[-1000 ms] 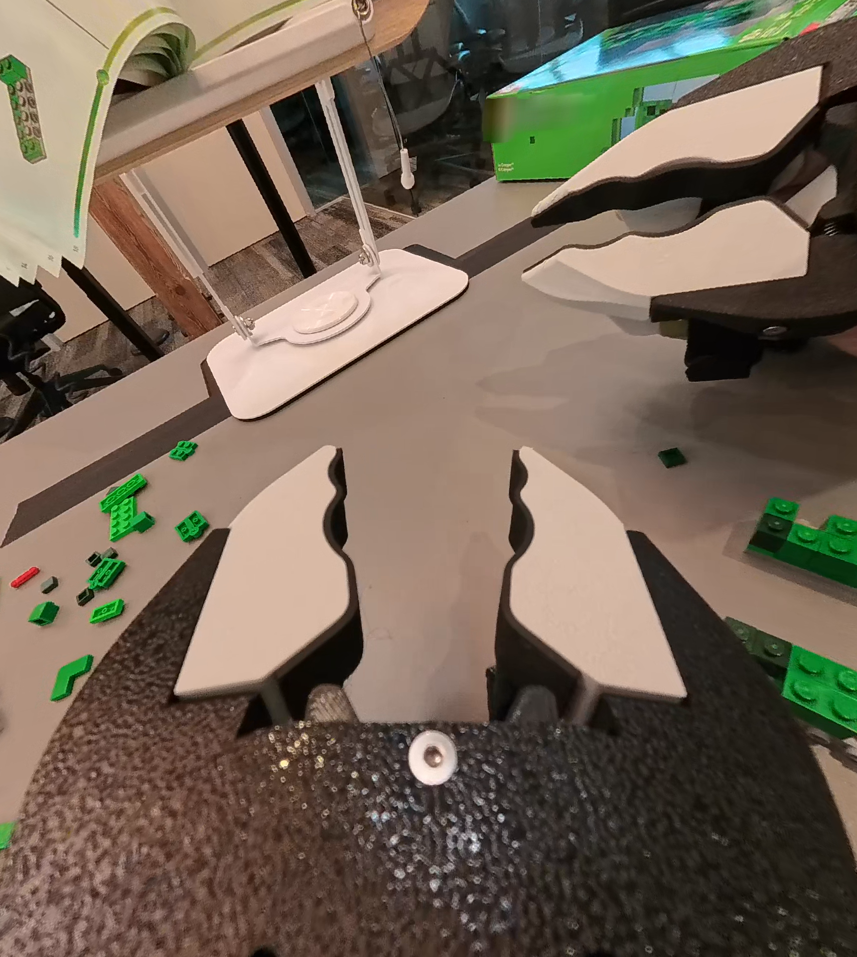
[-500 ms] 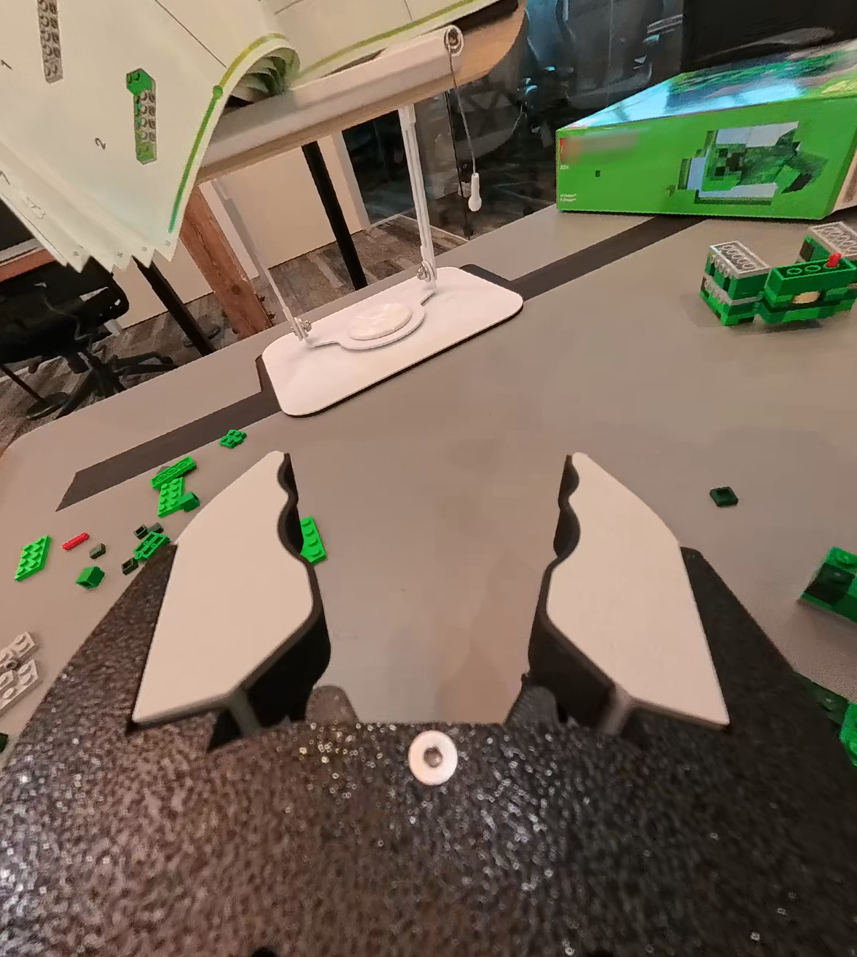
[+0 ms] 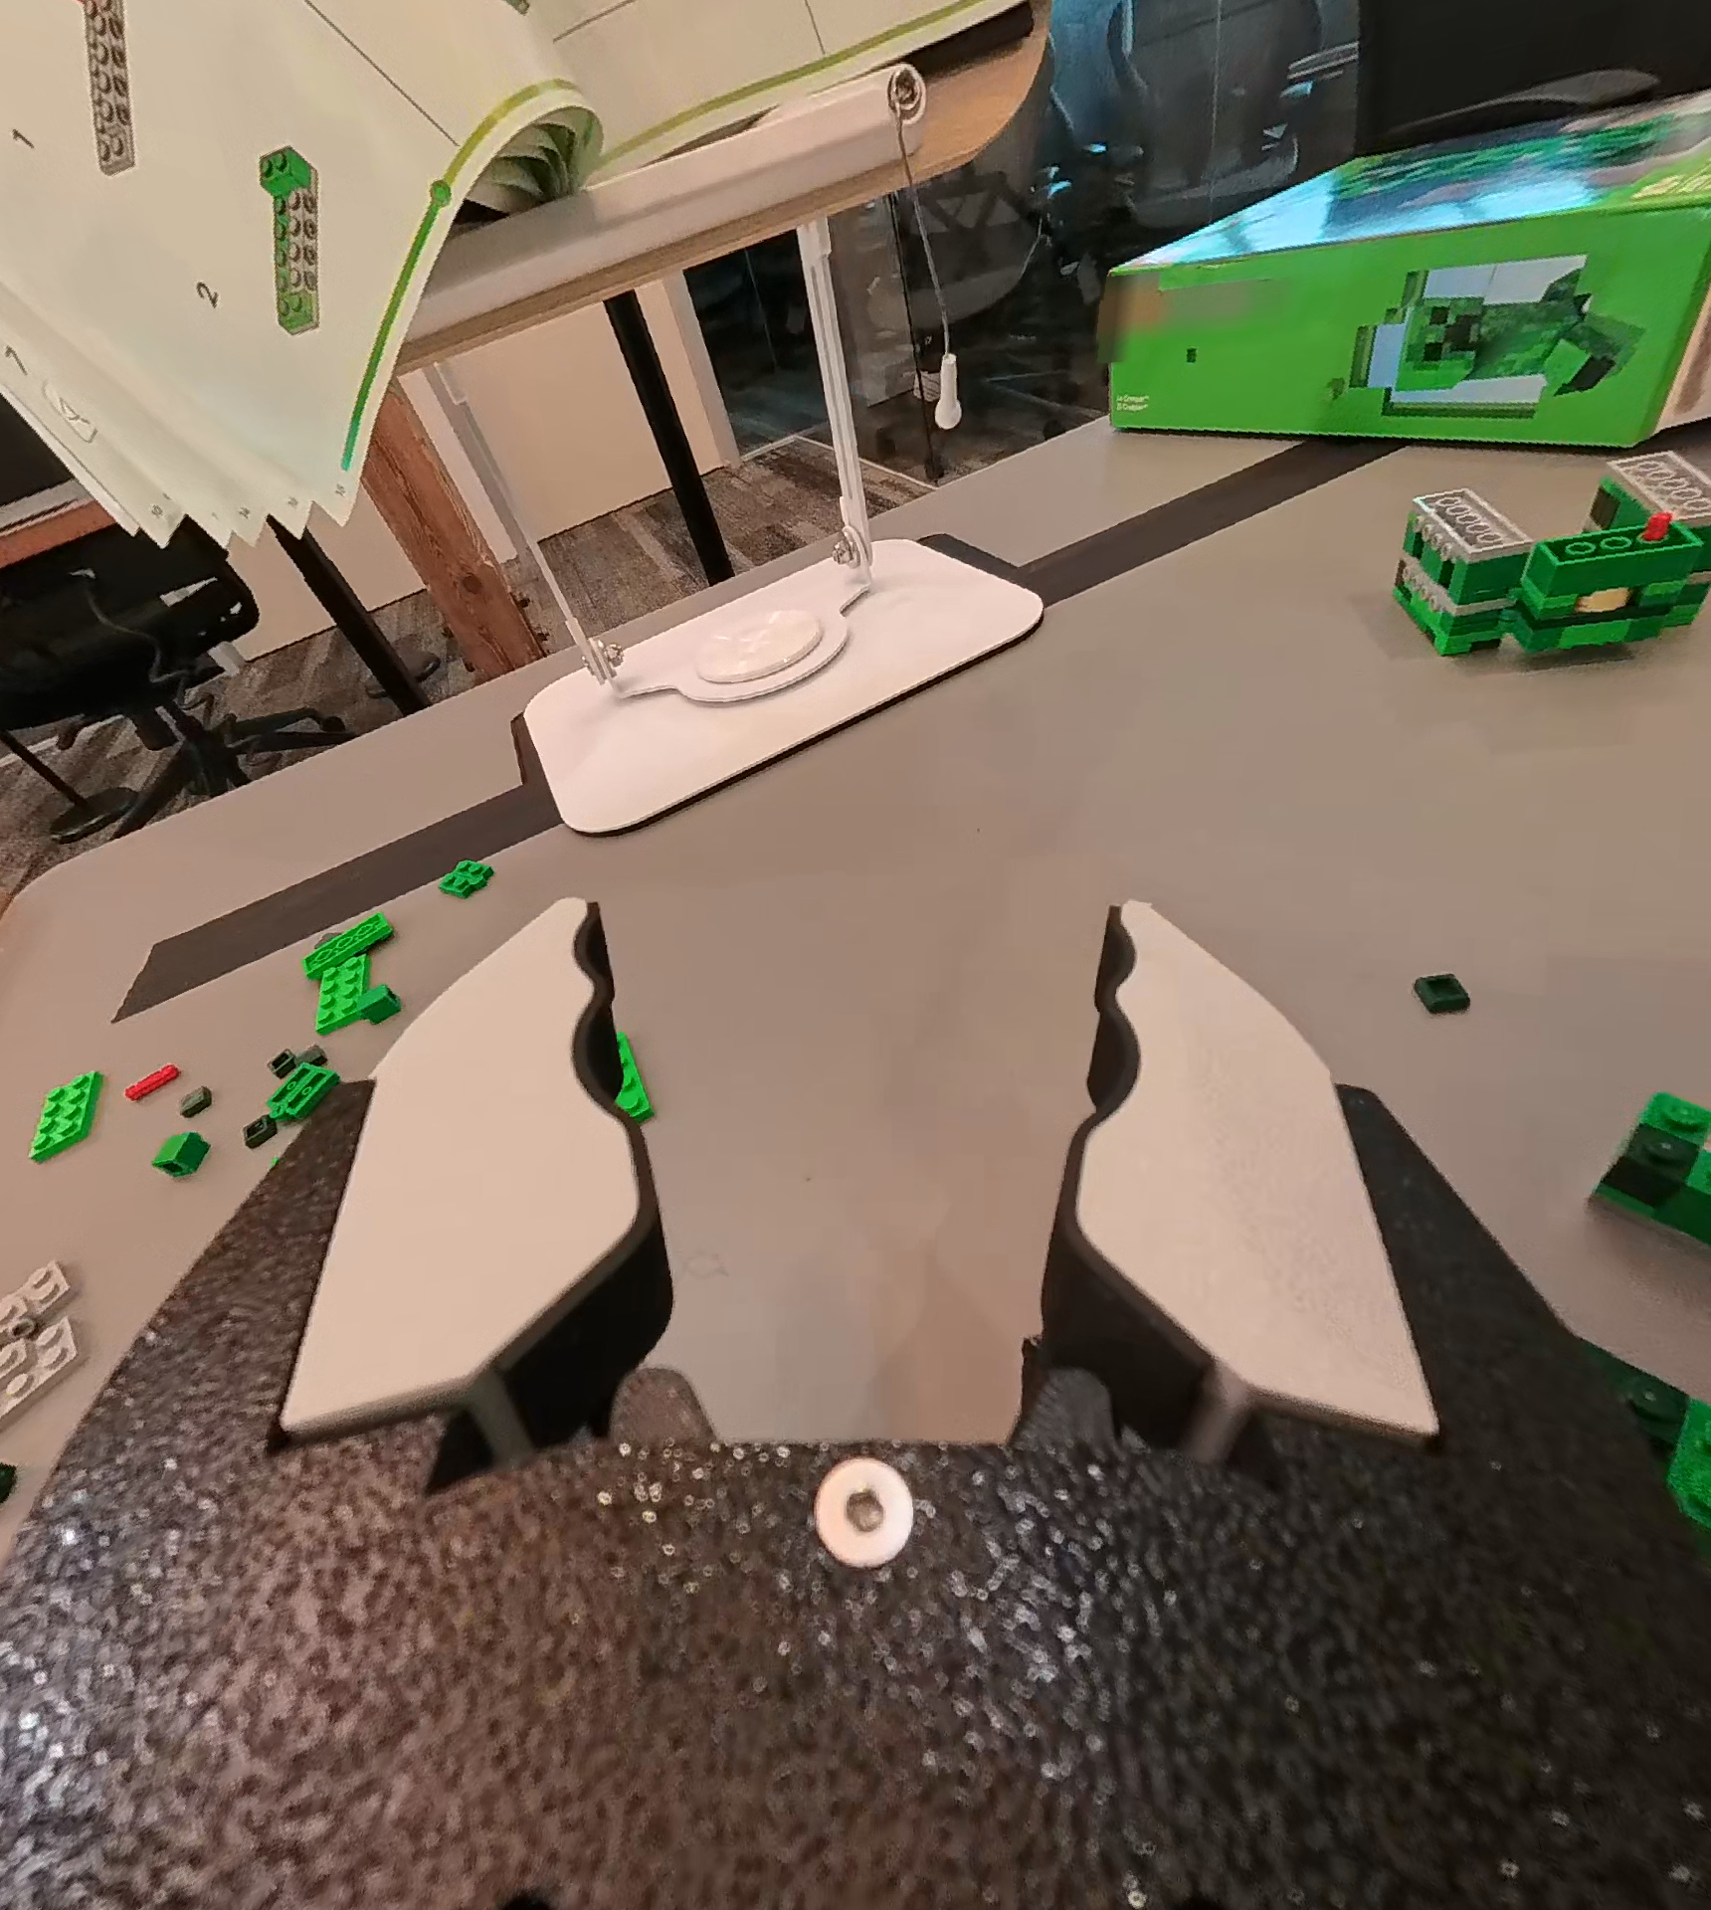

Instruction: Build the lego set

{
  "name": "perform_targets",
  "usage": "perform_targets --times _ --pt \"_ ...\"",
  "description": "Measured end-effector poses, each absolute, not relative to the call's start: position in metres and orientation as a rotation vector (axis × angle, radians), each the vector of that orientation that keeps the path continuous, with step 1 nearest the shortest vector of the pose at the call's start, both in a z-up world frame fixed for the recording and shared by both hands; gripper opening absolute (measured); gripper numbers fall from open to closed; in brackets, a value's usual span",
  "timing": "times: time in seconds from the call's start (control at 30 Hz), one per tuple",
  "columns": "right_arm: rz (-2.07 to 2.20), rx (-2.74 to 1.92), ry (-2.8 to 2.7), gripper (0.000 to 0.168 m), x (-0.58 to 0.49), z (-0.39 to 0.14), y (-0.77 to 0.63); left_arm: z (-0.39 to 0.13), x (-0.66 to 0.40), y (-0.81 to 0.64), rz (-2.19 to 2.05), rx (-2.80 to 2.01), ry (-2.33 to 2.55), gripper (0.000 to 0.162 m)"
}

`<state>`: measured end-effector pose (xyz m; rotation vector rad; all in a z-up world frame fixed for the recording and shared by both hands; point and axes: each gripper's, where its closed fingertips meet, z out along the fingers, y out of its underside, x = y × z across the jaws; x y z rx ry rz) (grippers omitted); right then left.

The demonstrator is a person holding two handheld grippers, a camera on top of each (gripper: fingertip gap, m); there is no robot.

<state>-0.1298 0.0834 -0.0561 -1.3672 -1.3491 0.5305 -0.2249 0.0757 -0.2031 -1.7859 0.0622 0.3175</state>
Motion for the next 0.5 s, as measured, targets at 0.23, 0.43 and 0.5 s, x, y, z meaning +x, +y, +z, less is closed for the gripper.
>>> perform_targets --times 0.23,0.43,0.5 --pt "0.538 -1.343 -1.426 0.023 -0.129 -0.058 0.07 -0.203 -0.224 0.076 0.31 -1.782 0.066 0.088" --pt "0.549 -1.33 -1.376 0.021 -0.124 -0.05 0.078 -0.203 -0.222 0.076 0.313 -1.785 0.079 0.086" --pt "0.549 -1.318 -1.368 0.022 -0.123 -0.047 0.077 -0.204 -0.222 0.076 0.313 -1.786 0.08 0.086"
